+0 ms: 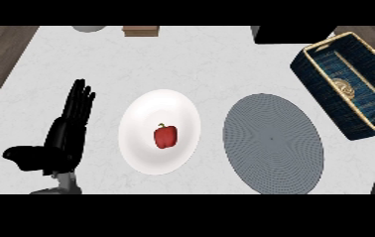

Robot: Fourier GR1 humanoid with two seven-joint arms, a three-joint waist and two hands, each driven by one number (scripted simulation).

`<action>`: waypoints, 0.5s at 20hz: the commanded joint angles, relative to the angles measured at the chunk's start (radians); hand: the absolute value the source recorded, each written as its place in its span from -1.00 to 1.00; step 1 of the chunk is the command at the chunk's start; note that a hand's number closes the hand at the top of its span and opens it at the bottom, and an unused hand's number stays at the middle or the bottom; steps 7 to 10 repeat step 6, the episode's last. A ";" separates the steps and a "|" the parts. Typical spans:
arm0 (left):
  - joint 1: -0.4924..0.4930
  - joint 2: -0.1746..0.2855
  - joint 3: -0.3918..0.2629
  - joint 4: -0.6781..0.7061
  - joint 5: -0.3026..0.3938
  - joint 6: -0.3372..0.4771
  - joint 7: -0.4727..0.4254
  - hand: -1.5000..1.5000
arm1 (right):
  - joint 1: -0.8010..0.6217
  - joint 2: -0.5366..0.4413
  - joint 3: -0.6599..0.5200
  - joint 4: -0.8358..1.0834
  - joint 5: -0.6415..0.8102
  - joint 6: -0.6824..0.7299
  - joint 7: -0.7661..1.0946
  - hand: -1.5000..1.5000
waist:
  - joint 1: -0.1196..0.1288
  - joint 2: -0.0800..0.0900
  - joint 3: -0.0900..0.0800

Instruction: Pick the cupcake from the placemat and place it in the basket

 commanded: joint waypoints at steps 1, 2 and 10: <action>0.025 0.013 0.005 -0.063 0.019 -0.012 0.042 0.00 | 0.125 0.071 0.039 -0.316 -0.012 0.176 0.032 -1.00 | -0.001 -0.002 0.000; 0.029 0.017 0.018 -0.002 0.024 -0.031 -0.019 0.00 | 0.186 0.112 0.052 -0.345 -0.006 0.125 0.027 -1.00 | 0.004 0.002 0.000; -0.020 0.016 0.008 0.001 0.015 -0.029 -0.004 0.00 | 0.264 0.138 0.067 -0.474 -0.106 0.113 -0.019 -1.00 | 0.008 0.005 0.001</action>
